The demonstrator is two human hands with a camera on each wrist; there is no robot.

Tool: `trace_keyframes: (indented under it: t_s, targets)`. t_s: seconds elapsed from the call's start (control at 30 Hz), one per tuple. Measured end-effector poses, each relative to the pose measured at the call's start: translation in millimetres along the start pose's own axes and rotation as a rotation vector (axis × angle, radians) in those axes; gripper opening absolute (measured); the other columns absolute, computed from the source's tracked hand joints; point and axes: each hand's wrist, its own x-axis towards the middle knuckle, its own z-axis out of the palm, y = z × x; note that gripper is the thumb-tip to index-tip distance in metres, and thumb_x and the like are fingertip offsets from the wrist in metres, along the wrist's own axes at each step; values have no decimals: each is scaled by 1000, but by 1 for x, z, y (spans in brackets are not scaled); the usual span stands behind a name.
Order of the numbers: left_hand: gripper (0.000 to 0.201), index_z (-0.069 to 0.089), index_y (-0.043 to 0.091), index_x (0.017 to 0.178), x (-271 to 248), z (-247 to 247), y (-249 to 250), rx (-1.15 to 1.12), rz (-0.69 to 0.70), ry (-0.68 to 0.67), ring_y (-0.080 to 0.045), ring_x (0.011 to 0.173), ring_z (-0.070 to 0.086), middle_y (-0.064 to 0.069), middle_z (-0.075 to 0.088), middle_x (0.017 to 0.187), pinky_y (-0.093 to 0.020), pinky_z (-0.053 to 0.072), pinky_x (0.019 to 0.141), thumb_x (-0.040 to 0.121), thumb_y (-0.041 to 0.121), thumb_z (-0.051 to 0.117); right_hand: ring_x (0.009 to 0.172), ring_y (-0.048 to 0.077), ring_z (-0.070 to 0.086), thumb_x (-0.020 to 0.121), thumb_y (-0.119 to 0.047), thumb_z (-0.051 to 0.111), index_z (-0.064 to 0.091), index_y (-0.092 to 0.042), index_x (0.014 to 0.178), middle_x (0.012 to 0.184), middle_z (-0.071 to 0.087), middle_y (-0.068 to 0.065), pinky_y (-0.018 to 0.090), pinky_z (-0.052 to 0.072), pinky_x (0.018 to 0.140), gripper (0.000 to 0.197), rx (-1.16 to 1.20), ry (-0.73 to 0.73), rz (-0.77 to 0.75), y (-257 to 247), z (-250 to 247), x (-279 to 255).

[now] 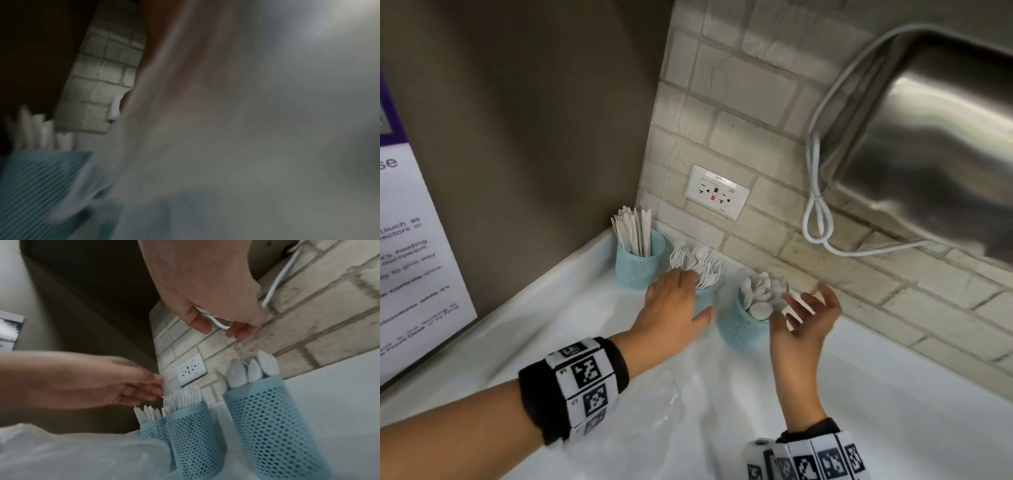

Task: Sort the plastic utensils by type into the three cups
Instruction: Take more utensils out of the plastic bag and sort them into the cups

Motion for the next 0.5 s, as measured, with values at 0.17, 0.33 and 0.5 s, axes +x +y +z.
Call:
trace_keyframes:
  t_s: [0.17, 0.33, 0.5]
  targets:
    - [43, 45, 9, 122, 4, -1, 34, 24, -15, 11, -27, 117, 42, -8, 46, 121, -36, 37, 97, 91, 37, 51, 116, 17, 51, 82, 8, 56, 25, -25, 139, 130, 38, 6, 46, 44, 103, 72, -62, 36, 102, 18, -16, -1]
    - [51, 45, 4, 121, 14, 33, 41, -146, -6, -251, -28, 115, 45, -12, 49, 121, -41, 42, 97, 83, 34, 62, 126, 22, 41, 79, 1, 67, 17, -23, 145, 136, 26, 4, 33, 43, 96, 86, -220, -50, 212, 40, -19, 5]
    - [57, 56, 10, 108, 32, 78, 29, -355, -122, -394, -18, 98, 61, -6, 64, 105, -32, 54, 82, 62, 42, 67, 137, 26, 32, 60, -33, 88, 3, -27, 150, 151, 23, 5, 51, 35, 109, 124, -413, -176, 354, 62, -5, 22]
